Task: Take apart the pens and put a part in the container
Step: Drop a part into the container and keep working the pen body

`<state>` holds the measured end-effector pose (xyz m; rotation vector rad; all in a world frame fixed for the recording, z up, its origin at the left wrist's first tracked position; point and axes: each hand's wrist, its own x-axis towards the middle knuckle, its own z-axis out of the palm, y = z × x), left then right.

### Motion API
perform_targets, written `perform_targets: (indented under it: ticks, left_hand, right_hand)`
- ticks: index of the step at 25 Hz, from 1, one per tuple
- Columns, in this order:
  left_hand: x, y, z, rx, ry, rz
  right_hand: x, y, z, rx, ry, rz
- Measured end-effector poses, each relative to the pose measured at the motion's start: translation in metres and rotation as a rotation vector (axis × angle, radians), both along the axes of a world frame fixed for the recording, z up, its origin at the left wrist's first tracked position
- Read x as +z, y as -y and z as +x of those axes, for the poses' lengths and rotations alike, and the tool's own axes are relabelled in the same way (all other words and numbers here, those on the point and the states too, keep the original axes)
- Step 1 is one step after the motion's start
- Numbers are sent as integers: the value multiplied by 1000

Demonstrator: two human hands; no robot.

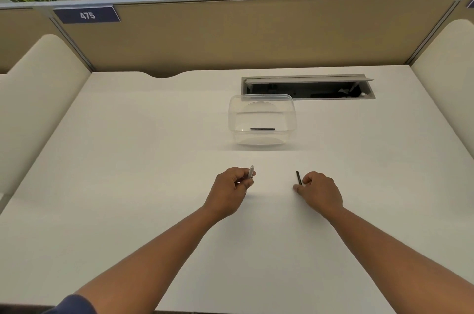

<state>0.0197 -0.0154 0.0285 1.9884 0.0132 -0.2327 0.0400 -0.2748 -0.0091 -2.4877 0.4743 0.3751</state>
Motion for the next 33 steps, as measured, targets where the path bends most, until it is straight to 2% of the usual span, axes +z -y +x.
perform_targets:
  ticks: [10,17,21,25,33]
  left_hand:
    - [-1,0,1,-9,-20,1]
    - [-1,-1,1,-27,-6,14]
    - [-1,-2,0,-49,7,52]
    - [-3,-1,0,-82,42,149]
    - [0,2,1,-143,104,189]
  right_hand:
    - [-1,-3,2,44,15,2]
    - [26,-13,-6,34,200,393]
    - [56,-21,-10,126,287,569]
    - [79,-28,-11,213,366,597]
    - [90,-36,-15,261,361,557]
